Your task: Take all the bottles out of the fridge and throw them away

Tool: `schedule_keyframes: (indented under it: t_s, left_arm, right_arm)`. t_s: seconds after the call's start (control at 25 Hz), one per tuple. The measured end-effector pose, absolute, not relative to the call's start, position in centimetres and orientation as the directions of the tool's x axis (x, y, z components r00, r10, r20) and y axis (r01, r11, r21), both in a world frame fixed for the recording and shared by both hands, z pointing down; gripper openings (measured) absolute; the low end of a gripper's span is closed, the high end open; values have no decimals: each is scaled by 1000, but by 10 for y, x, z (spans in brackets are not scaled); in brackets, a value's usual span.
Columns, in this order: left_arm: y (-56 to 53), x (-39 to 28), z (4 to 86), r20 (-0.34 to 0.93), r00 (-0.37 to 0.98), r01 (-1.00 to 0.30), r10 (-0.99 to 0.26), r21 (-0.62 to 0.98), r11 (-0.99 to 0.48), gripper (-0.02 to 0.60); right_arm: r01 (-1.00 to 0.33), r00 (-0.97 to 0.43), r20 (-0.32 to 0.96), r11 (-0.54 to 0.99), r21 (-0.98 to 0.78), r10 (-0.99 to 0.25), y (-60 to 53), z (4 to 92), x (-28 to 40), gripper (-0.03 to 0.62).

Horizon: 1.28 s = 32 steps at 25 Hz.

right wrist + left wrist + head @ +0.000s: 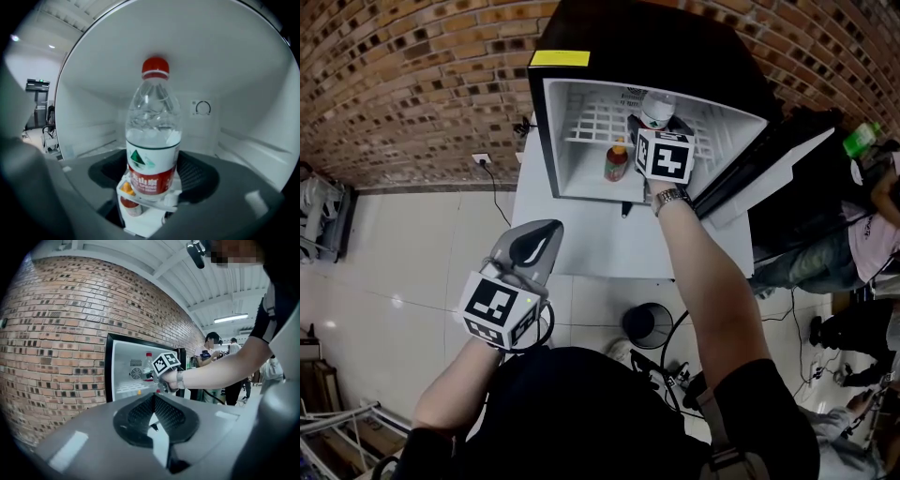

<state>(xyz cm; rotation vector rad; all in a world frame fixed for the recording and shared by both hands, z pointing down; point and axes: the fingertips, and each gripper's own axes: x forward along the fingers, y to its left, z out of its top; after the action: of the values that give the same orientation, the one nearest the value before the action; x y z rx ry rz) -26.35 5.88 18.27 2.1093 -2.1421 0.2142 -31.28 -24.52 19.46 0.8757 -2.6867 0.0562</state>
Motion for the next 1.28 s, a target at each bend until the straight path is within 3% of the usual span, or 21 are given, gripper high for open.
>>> schedule_keyframes:
  t_s: [0.08, 0.52, 1.28]
  left_arm:
    - [61, -266, 183, 194, -25, -1000, -981, -8, 24, 3]
    - [60, -262, 180, 191, -25, -1000, -981, 9, 27, 3]
    - [49, -221, 176, 181, 101, -995, -978, 10, -101, 3]
  right_arm:
    - [-589, -760, 304, 806, 54, -575, -247, 193, -312, 313]
    - [-593, -760, 292, 804, 52, -580, -235, 191, -295, 303]
    - [-546, -803, 239, 834, 73, -547, -164, 196, -226, 298]
